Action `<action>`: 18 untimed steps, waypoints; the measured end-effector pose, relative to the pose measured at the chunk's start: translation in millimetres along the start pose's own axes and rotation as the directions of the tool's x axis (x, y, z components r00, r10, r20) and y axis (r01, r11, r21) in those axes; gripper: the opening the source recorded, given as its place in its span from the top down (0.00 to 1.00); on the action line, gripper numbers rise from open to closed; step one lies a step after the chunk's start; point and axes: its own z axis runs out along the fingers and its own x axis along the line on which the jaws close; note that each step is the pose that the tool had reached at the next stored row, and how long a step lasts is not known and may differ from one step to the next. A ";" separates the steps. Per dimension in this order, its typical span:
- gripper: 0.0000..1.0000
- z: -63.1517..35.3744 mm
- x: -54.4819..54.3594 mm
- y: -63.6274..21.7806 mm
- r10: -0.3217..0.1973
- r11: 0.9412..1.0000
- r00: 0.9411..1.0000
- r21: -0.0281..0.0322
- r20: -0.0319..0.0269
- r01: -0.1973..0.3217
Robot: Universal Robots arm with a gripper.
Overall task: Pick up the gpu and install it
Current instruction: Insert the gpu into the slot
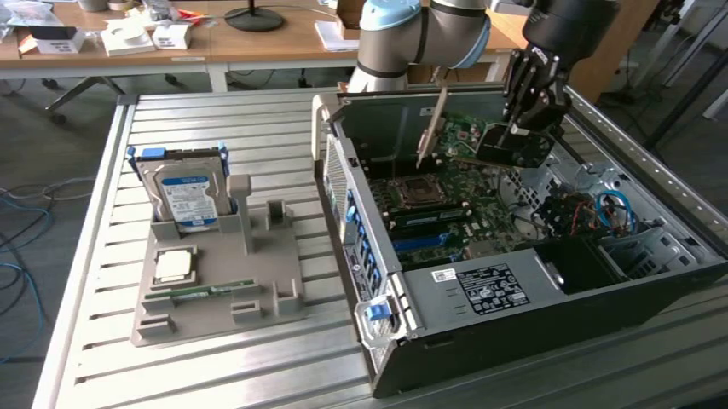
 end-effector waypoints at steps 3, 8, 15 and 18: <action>0.74 0.2 0.0 0.0 -0.012 1.000 1.000 0.001 0.000 0.012; 0.74 0.3 0.0 0.1 -0.045 0.999 0.999 0.005 -0.002 0.045; 0.74 0.6 0.0 0.1 -0.106 0.994 0.994 0.012 -0.004 0.106; 0.74 0.6 0.0 0.2 -0.142 0.990 0.990 0.014 -0.006 0.142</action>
